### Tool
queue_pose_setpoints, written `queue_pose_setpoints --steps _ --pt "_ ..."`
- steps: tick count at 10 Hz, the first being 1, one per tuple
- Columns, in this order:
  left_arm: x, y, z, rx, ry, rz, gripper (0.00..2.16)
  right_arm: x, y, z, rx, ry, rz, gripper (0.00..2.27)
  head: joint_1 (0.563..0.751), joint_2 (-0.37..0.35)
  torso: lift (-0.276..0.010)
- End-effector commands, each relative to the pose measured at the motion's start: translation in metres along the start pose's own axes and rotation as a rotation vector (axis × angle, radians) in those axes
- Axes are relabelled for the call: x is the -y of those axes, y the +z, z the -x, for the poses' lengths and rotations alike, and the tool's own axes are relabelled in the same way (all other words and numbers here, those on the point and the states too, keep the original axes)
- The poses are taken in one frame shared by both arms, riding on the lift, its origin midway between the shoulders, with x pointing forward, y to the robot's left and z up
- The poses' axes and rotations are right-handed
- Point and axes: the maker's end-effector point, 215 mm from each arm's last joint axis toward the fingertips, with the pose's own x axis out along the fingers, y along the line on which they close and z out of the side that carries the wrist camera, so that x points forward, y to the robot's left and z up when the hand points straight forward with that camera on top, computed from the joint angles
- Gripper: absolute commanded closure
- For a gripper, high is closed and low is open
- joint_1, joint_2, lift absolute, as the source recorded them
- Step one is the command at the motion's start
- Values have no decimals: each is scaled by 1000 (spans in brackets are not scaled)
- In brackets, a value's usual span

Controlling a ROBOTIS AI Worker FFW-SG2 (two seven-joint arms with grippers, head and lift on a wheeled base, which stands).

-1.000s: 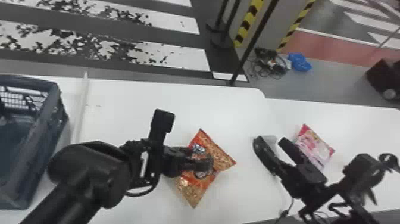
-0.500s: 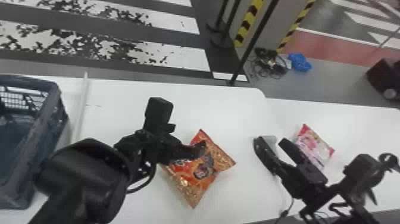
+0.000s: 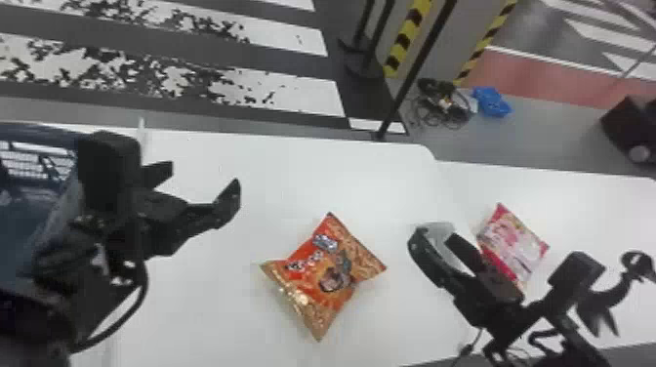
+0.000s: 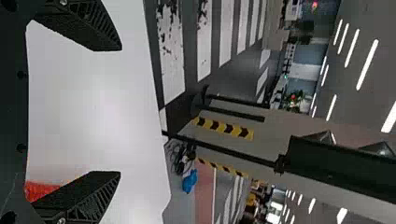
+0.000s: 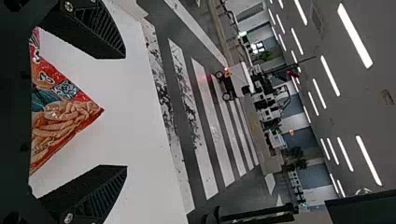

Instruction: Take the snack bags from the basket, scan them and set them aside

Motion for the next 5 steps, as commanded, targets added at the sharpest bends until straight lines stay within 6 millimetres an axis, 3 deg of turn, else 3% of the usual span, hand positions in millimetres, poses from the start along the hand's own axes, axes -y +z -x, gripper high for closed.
queue_pose_setpoints --steps 1,3,5 --pt "-37 8 38 39 74 -14 39 0 -7 -4 -8 6 -12 83 695 -350 -75" --pt "-73 12 76 99 145 -28 39 1 -16 -5 -24 12 -12 83 695 -344 -75" --pt "-101 9 112 138 215 -31 39 3 -25 -7 -52 13 11 83 695 -280 -75"
